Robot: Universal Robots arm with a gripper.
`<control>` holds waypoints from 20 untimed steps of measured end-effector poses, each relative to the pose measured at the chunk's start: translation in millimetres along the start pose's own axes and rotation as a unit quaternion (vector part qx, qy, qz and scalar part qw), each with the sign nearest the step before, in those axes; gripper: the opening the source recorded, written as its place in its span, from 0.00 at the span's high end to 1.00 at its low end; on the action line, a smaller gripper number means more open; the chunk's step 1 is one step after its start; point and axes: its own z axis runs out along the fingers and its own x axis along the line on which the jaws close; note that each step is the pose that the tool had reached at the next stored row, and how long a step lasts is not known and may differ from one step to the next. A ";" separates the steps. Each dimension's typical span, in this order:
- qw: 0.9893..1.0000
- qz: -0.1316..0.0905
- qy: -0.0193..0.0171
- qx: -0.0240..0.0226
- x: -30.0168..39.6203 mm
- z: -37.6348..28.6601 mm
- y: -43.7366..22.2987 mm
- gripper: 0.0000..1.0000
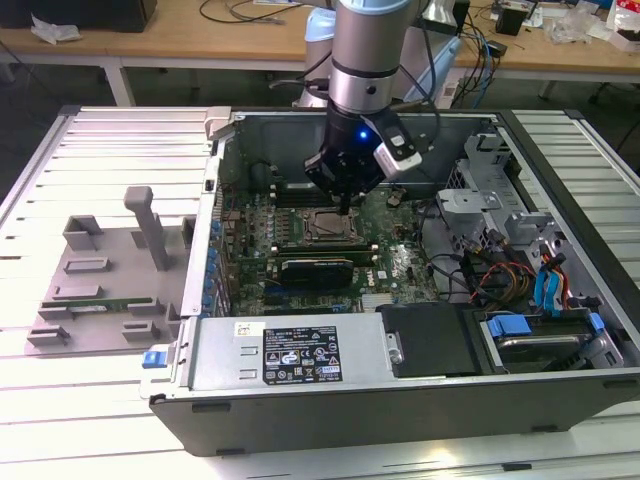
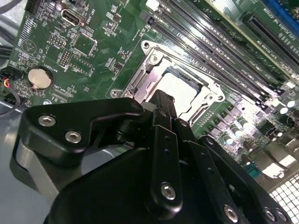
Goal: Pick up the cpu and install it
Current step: 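Install the first cpu locking lever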
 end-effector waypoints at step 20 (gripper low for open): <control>1.000 0.000 0.000 0.000 1.7 -35.7 -12.1 0.89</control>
